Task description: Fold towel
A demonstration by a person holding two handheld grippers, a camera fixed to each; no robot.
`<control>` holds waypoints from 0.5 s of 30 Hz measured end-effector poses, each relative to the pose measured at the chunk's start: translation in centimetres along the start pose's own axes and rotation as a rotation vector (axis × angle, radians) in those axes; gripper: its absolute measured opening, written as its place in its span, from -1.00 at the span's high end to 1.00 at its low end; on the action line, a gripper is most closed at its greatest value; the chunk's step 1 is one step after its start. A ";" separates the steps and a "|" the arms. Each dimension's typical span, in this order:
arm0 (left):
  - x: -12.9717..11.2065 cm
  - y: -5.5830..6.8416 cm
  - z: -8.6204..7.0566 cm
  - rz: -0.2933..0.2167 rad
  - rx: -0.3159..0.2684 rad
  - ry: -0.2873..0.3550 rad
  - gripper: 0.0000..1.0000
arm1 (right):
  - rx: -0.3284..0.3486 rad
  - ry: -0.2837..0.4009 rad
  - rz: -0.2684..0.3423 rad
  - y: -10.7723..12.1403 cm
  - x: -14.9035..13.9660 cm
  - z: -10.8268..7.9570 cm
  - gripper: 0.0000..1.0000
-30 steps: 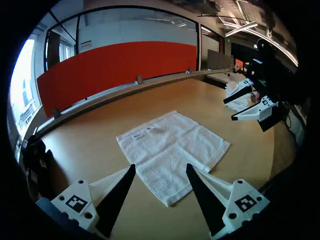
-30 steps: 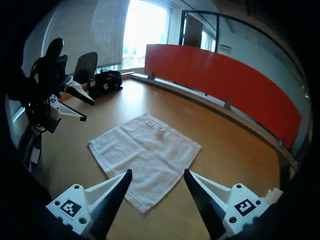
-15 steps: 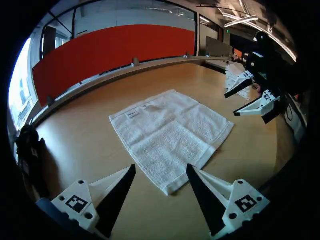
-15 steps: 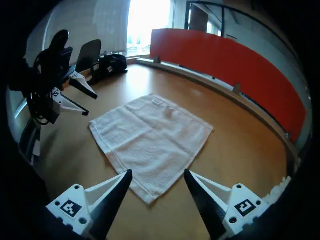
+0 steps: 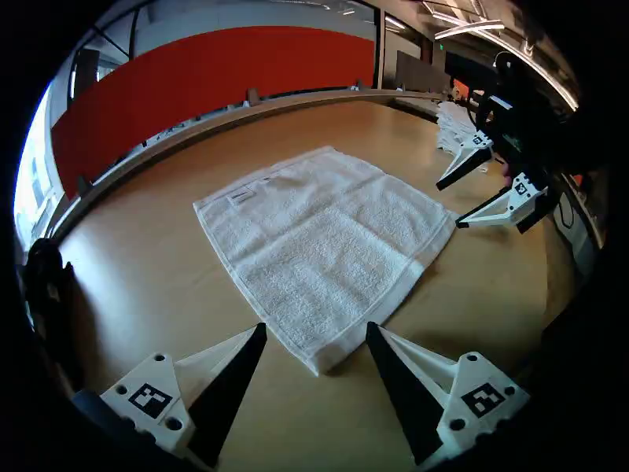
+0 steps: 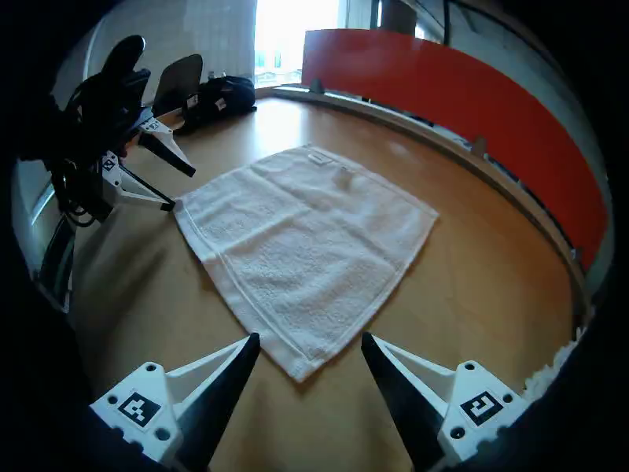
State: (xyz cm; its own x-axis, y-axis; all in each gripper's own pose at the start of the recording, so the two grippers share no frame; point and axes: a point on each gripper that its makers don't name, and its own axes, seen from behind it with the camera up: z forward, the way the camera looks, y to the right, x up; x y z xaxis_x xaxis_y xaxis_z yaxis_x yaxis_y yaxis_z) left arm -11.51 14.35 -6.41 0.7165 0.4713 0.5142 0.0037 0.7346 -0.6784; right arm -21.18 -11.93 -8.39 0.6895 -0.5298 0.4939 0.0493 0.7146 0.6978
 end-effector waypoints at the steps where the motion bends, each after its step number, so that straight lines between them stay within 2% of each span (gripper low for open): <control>1: -0.1 0.0 0.1 -0.001 -0.002 -0.004 -0.88 | 0.002 -0.005 0.001 0.0 -0.2 0.1 -1.00; 10: -1.6 0.5 0.9 -0.008 -0.025 -0.061 -0.88 | 0.013 -0.029 0.019 0.2 -1.3 0.5 -1.00; 15: -1.9 0.6 1.2 -0.010 -0.027 -0.074 -0.88 | 0.031 -0.031 0.025 0.1 -1.3 0.8 -0.90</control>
State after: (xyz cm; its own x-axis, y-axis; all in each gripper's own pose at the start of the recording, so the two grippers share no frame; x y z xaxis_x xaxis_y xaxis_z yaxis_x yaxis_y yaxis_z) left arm -13.67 14.45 -7.13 0.6630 0.4998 0.5574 0.0297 0.7264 -0.6866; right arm -22.61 -11.56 -8.58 0.6675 -0.5259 0.5272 0.0094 0.7139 0.7001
